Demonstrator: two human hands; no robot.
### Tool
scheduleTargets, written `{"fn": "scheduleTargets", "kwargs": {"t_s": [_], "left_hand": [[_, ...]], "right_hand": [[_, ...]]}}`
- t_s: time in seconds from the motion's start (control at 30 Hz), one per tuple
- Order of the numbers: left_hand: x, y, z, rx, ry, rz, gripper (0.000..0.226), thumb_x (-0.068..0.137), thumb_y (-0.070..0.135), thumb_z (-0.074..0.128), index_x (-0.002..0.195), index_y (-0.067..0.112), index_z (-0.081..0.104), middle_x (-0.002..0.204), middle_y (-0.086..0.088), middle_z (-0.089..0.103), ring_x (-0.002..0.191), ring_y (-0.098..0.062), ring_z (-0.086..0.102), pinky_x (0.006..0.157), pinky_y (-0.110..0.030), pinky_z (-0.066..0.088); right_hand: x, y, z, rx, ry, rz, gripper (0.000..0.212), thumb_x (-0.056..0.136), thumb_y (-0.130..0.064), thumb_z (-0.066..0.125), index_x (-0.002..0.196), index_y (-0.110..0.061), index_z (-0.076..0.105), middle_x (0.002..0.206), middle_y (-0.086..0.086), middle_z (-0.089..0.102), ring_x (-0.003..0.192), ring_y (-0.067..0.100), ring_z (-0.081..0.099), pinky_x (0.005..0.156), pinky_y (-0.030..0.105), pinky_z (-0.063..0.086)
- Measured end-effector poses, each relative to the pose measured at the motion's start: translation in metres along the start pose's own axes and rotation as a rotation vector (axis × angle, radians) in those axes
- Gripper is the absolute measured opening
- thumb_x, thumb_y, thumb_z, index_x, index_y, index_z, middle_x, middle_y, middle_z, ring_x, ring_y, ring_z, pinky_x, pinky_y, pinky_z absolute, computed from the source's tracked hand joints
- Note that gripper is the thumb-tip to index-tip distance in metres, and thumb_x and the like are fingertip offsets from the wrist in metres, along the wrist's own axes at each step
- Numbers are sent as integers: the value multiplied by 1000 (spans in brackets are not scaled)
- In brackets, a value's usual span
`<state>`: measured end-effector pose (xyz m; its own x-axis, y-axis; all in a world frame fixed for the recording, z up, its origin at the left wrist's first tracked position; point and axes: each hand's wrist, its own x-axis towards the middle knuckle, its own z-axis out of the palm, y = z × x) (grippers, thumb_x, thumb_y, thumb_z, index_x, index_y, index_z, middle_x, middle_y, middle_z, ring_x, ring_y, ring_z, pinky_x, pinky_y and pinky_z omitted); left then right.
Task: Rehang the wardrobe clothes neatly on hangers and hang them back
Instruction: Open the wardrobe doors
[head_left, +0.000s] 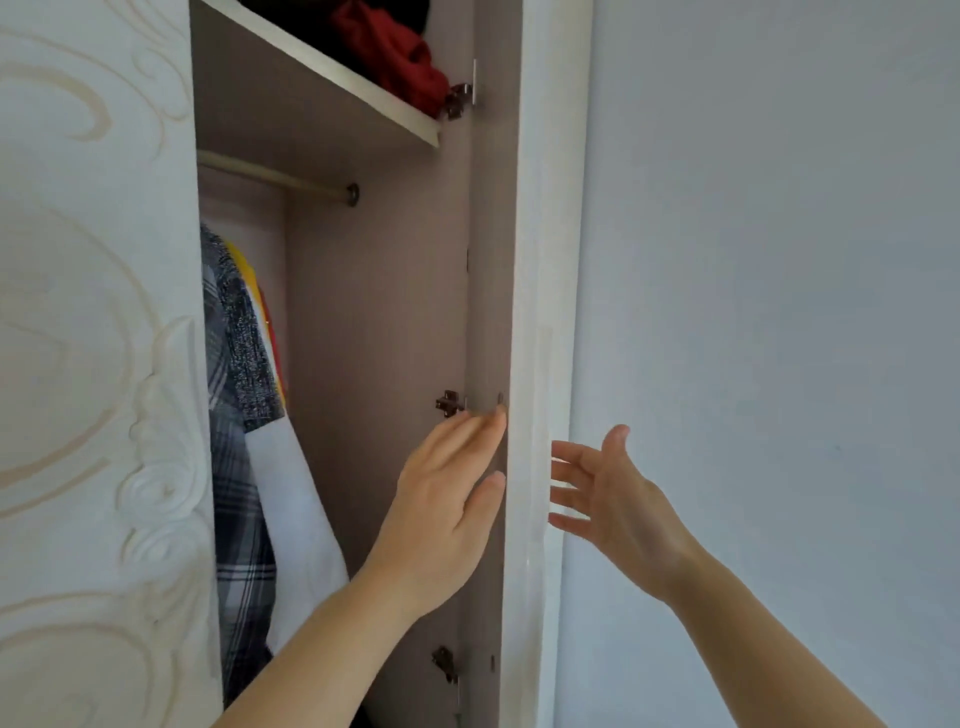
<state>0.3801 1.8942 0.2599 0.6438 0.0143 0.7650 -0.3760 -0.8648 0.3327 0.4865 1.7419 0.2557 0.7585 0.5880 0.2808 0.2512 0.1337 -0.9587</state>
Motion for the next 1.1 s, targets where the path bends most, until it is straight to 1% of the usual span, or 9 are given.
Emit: {"fn": "scheduleTargets", "kwargs": {"t_s": [0.17,0.3,0.43,0.5,0.57,0.73,0.93,0.97,1.1], "left_hand": [[24,23,60,14,-27,47,51,95,37,36,118,65,0,124,52,-3,118,30,-5,101,-2,0],[50,36,104,72,-48,97,69,93,29,48,125,62,-3,135,40,0,131,11,4,109,-16,7],[73,38,138,108,-12,83,70,86,18,57,143,37,20,148,18,21,135,-2,15,114,-27,16],[83,34,151,119,22,42,68,85,19,59,143,29,25,149,12,24,137,-8,18,114,-28,18],[92,26,160,149,44,14,68,85,23,60,144,25,26,150,6,24,137,-12,19,112,-27,17],[124,-2,173,249,64,12,70,87,37,56,146,25,20,154,0,15,140,-16,11,112,-29,13],[167,-49,191,387,-17,-44,87,86,53,50,146,29,-8,154,-2,-16,142,-23,-8,115,-37,3],[173,-57,195,405,-37,-48,89,86,54,50,146,29,-11,154,-3,-19,142,-25,-11,115,-38,1],[190,-87,213,432,-63,-29,96,85,53,52,140,34,-24,150,-3,-31,141,-27,-19,115,-40,-2]], "right_hand": [[-20,-12,-63,-234,245,-260,40,84,-64,36,110,-40,56,105,-19,63,102,1,61,90,24,49],[-31,-24,-98,-480,371,-413,34,80,-63,51,111,-50,46,111,-27,54,102,-13,51,80,12,42],[-30,-30,-121,-804,454,-576,54,80,-51,57,129,-37,40,118,-29,40,106,-11,44,82,-2,32],[-23,-33,-128,-988,485,-682,55,83,-34,65,133,-23,44,122,-16,43,109,-3,41,90,4,29],[-11,-35,-131,-1150,521,-765,56,80,-22,69,131,-15,48,126,0,50,115,13,45,98,24,37],[33,-27,-130,-1491,557,-800,63,68,-22,78,126,-13,54,130,11,54,121,33,50,102,43,37],[95,8,-149,-1738,495,-500,71,91,-34,52,148,-22,13,157,9,4,143,32,-10,109,42,-17],[101,12,-154,-1796,499,-465,72,89,-36,55,148,-21,16,157,11,7,143,33,-9,109,44,-16],[119,21,-162,-1861,573,-450,75,61,-35,82,129,-17,55,141,13,46,131,40,37,104,54,23]]}}
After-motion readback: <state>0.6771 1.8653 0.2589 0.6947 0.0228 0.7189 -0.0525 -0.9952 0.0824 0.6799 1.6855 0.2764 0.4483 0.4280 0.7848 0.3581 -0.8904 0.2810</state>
